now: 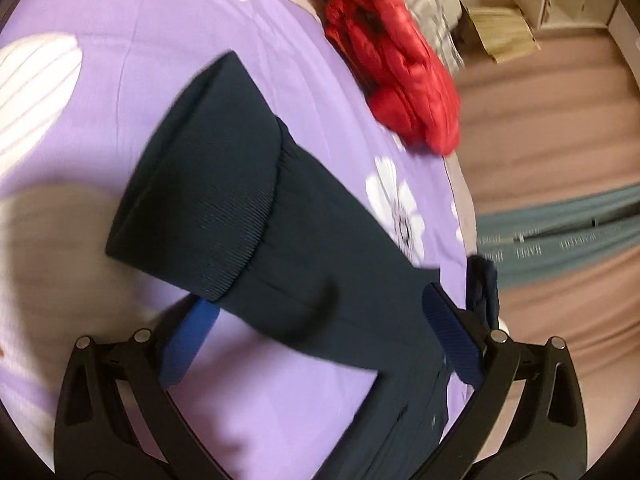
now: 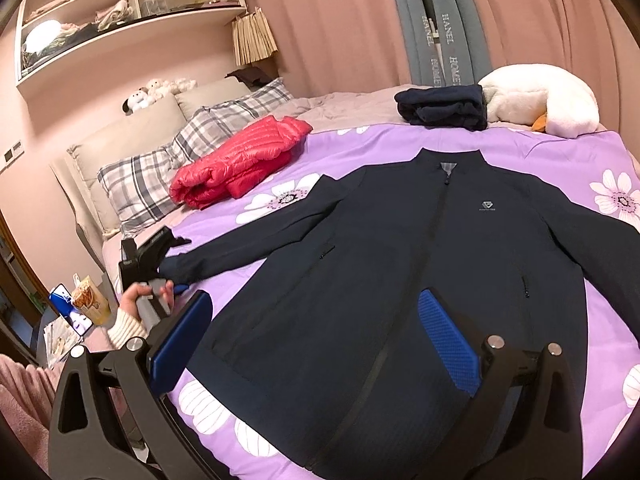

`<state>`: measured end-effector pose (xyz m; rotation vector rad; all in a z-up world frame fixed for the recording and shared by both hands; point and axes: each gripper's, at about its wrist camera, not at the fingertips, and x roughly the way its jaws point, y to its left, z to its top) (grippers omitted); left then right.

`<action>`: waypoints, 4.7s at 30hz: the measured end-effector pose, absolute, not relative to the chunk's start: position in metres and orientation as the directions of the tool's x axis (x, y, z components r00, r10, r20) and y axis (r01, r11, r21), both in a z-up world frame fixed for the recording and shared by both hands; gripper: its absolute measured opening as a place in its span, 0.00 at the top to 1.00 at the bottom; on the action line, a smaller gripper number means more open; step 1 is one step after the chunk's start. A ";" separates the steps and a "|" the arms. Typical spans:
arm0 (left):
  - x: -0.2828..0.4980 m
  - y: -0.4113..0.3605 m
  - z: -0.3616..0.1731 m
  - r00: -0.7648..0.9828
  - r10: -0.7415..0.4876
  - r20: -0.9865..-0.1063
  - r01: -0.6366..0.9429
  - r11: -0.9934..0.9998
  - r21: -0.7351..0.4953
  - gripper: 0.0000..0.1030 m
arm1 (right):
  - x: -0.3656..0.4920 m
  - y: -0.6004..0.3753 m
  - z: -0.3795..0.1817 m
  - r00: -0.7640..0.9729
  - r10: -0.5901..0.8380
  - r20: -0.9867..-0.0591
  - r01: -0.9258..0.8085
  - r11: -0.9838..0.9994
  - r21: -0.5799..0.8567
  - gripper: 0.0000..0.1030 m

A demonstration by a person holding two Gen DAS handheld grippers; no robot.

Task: Fold large clothes
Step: 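Grasp the navy jacket's sleeve cuff with the left tool and lift it, then fold the held sleeve across the jacket body and release it, then grasp the other sleeve cuff with the right tool and lift it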

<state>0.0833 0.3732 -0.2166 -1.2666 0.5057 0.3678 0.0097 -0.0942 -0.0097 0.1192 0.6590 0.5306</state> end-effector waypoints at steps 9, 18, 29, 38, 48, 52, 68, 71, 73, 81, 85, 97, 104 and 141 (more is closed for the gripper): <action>0.095 0.403 -0.222 0.736 0.060 -0.674 -0.669 0.215 -0.711 0.75 | 0.028 -0.102 -0.026 0.660 0.487 -0.573 -0.404 0.872 0.276 0.01; 0.156 0.350 -0.079 0.794 0.194 -0.576 -0.539 0.662 -0.520 0.82 | 0.043 -0.136 -0.040 0.675 0.476 -0.563 -0.339 0.878 0.336 0.01; 0.286 0.055 0.044 0.851 -0.128 -0.510 0.115 0.992 -0.058 0.82 | 0.049 -0.190 -0.056 0.721 0.423 -0.549 -0.231 0.893 0.385 0.01; 0.333 -0.137 -0.063 0.648 -0.258 -0.717 0.366 0.931 -0.004 0.70 | 0.057 -0.237 -0.071 0.724 0.344 -0.597 -0.106 0.912 0.397 0.01; 0.305 0.030 -0.103 0.654 -0.332 -0.680 0.138 0.936 -0.324 0.34 | 0.126 -0.247 -0.085 0.679 0.382 -0.627 -0.090 0.891 0.445 0.01; 0.307 0.120 -0.141 0.633 -0.288 -0.719 -0.085 0.897 -0.434 0.36 | 0.187 -0.244 -0.100 0.648 0.373 -0.664 -0.055 0.893 0.447 0.01; 0.353 0.166 -0.198 0.661 -0.268 -0.700 -0.270 0.786 -0.556 0.48 | 0.305 -0.258 -0.109 0.672 0.116 -0.732 0.099 0.965 0.244 0.91; 0.356 0.167 -0.203 0.622 -0.256 -0.740 -0.263 0.822 -0.505 0.48 | 0.316 -0.272 -0.115 0.646 0.076 -0.760 0.129 0.970 0.207 0.90; 0.352 0.163 -0.197 0.579 -0.217 -0.786 -0.245 0.873 -0.421 0.41 | 0.322 -0.275 -0.132 0.570 0.040 -0.821 0.133 0.981 0.140 0.82; 0.332 0.147 -0.147 0.649 -0.040 -0.760 -0.106 0.984 -0.142 0.36 | 0.286 -0.247 -0.089 0.714 0.105 -0.692 -0.040 0.993 0.109 0.42; 0.350 0.103 -0.155 0.635 -0.069 -0.770 0.002 0.996 -0.087 0.36 | 0.305 -0.211 -0.101 0.662 0.201 -0.722 -0.155 0.979 0.131 0.40; 0.332 0.074 -0.181 0.597 0.040 -0.801 0.043 0.996 0.082 0.21 | 0.300 -0.275 -0.144 0.574 0.116 -0.811 0.027 0.987 0.160 0.30; 0.256 0.038 -0.132 0.672 0.068 -0.737 0.087 0.982 0.169 0.02 | 0.202 -0.310 -0.114 0.626 0.120 -0.770 0.112 0.964 0.241 0.20; 0.090 -0.052 -0.038 0.735 -0.054 -0.676 0.156 0.984 0.091 0.02 | 0.002 -0.499 -0.156 0.735 -0.120 -0.667 0.639 0.453 0.622 0.05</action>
